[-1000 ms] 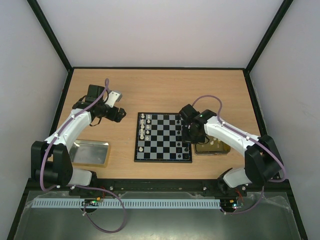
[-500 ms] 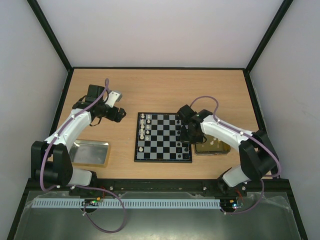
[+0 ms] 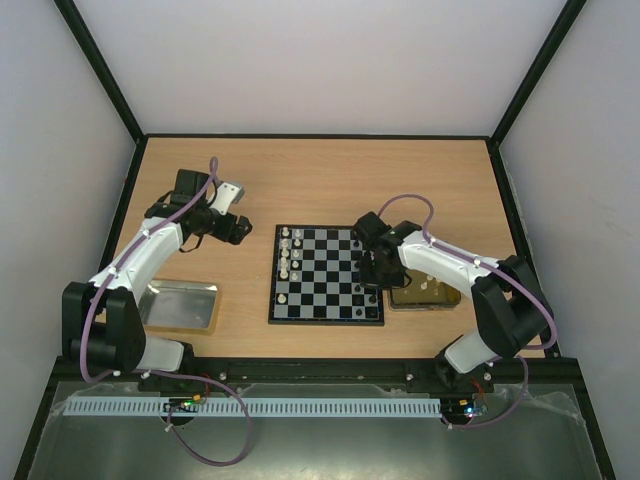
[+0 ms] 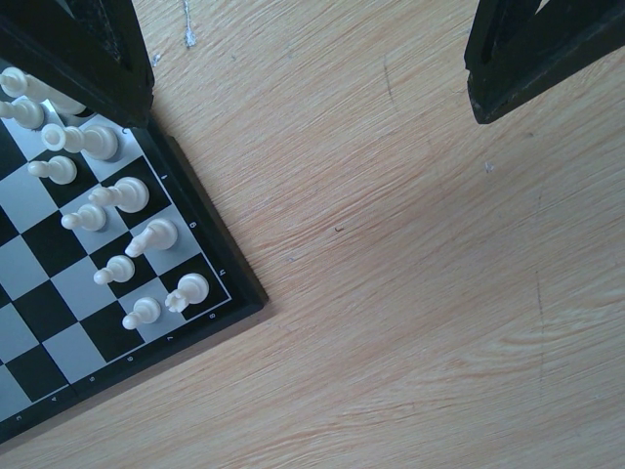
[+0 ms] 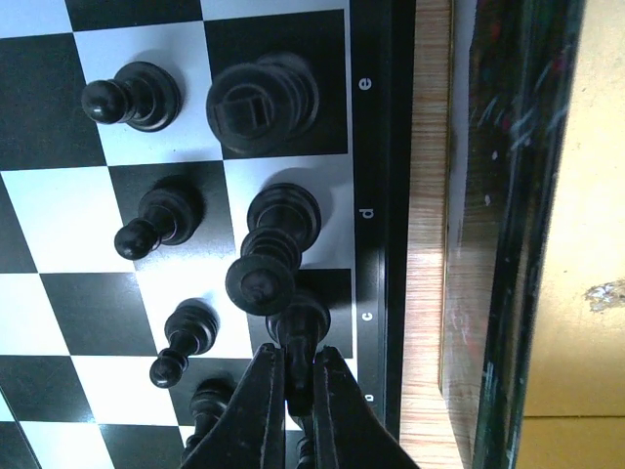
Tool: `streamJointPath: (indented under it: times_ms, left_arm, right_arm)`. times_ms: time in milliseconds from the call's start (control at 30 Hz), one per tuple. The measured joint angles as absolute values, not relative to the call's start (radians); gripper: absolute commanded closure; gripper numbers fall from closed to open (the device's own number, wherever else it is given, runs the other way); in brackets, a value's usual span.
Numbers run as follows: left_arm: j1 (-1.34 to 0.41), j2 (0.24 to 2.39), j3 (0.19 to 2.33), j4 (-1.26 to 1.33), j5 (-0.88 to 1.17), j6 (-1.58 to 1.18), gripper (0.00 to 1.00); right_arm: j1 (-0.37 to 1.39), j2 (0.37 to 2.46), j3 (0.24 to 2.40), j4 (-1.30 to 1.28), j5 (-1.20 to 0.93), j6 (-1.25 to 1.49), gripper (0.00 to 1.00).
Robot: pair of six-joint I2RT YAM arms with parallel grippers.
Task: Set up the chess pieces on the board
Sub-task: Place the chess piece on the chessboard.
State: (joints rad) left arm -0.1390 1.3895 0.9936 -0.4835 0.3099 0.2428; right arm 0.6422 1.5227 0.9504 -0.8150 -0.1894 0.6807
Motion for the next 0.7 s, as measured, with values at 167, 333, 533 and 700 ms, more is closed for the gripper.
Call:
streamJointPath:
  times_ms: [167, 333, 533, 700]
  left_arm:
    - [-0.139, 1.390, 0.994, -0.484, 0.309, 0.243, 0.13]
    - [-0.139, 1.390, 0.994, -0.484, 0.309, 0.243, 0.13]
    - [-0.139, 1.390, 0.994, -0.483, 0.309, 0.243, 0.13]
    - [-0.139, 1.390, 0.994, -0.483, 0.309, 0.243, 0.13]
  right_arm:
    - [0.642, 1.525, 0.941, -0.807, -0.192, 0.680, 0.95]
    - [0.642, 1.526, 0.939, -0.806, -0.194, 0.679, 0.94]
    - [0.642, 1.526, 0.939, -0.806, -0.203, 0.677, 0.92]
    - [0.642, 1.526, 0.939, -0.806, -0.204, 0.676, 0.89]
